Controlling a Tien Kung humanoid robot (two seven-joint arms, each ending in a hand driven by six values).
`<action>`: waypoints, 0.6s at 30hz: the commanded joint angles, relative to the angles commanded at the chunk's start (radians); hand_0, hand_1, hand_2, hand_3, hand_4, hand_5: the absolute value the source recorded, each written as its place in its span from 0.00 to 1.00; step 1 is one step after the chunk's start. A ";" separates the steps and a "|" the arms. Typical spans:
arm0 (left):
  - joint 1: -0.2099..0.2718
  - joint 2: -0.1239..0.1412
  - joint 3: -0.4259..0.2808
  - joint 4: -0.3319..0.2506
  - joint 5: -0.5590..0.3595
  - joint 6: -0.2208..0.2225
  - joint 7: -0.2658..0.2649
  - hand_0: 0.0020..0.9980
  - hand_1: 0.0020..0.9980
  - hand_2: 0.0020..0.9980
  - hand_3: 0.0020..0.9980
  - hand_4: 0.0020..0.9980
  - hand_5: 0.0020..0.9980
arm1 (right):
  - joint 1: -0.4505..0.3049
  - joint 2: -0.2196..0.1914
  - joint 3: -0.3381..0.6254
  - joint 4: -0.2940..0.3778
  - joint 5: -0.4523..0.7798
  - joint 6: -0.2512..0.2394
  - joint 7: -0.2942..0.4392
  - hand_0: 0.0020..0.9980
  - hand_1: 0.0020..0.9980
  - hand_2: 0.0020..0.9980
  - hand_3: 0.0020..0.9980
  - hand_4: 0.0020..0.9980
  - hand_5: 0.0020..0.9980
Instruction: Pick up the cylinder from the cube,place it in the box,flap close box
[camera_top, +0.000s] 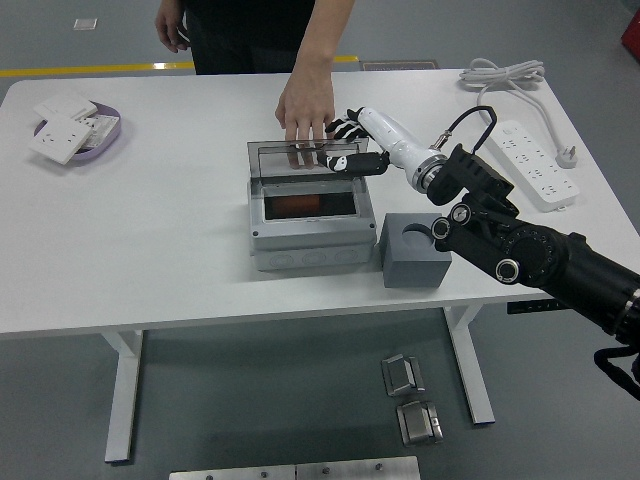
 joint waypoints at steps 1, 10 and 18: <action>0.000 0.000 0.001 0.000 -0.001 0.000 -0.001 0.60 0.62 0.57 0.60 0.66 0.30 | -0.004 -0.006 -0.006 0.016 -0.002 -0.001 -0.002 0.67 0.65 0.68 0.71 0.78 0.39; 0.003 -0.001 0.004 0.000 -0.006 0.000 -0.002 0.60 0.62 0.57 0.60 0.66 0.30 | -0.035 -0.024 -0.042 0.120 -0.021 -0.008 -0.011 0.64 0.65 0.68 0.71 0.77 0.40; 0.006 -0.005 0.009 0.000 -0.013 0.001 -0.003 0.60 0.62 0.57 0.60 0.66 0.30 | -0.069 -0.024 -0.033 0.199 -0.083 -0.005 -0.033 0.62 0.64 0.68 0.71 0.77 0.40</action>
